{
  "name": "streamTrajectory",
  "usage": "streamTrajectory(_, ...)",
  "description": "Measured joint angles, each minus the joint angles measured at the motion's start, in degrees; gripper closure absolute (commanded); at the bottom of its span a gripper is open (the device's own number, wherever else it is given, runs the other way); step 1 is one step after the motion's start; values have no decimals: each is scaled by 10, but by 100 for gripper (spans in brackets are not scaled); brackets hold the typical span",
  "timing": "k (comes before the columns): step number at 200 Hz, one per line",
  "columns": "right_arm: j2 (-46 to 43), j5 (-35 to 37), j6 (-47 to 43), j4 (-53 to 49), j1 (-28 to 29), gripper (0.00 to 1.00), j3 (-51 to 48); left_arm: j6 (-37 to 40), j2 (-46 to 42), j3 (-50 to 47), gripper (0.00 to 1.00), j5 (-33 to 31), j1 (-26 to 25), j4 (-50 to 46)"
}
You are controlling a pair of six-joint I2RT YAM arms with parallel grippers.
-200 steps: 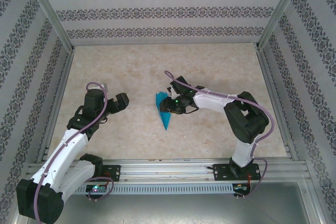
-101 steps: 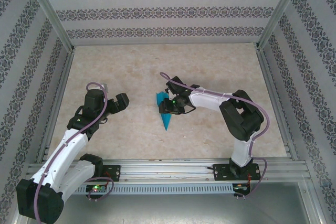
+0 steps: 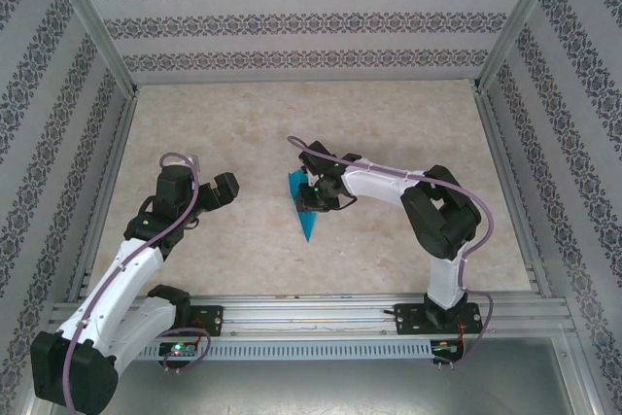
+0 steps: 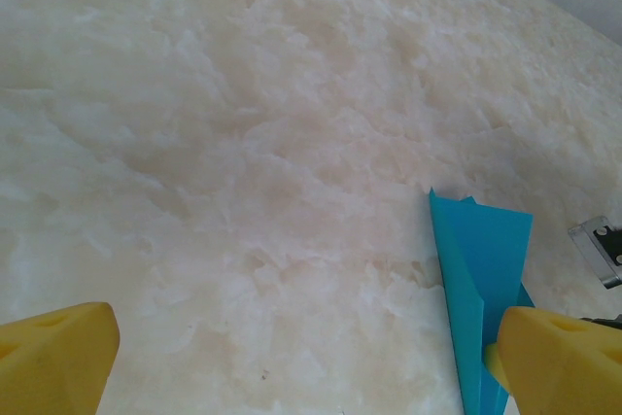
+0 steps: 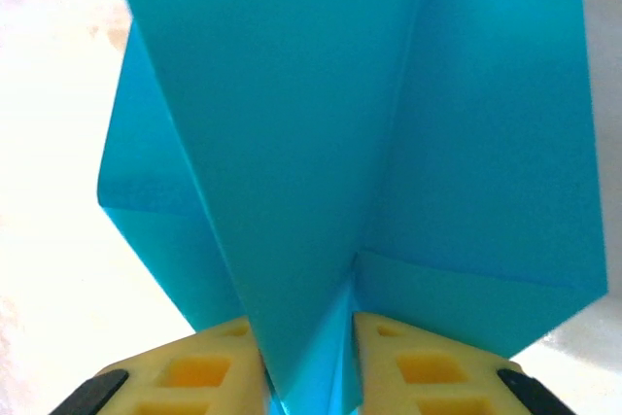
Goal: Fold a paper plane with a square sheet of paper (fold left side to right side)
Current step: Pick up the paper plane at the center of the table.
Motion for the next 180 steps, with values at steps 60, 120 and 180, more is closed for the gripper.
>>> streamTrajectory(60, 18, 19, 6, -18, 11, 75, 19, 0, 0, -2, 0, 0, 0, 0)
streamTrajectory(120, 32, 42, 10, -41, 22, 76, 35, 2, 0, -5, 0, 0, 7, 1)
streamTrajectory(180, 43, 50, 19, -50, 29, 80, 47, 2, 0, -10, 0, 0, 7, 3)
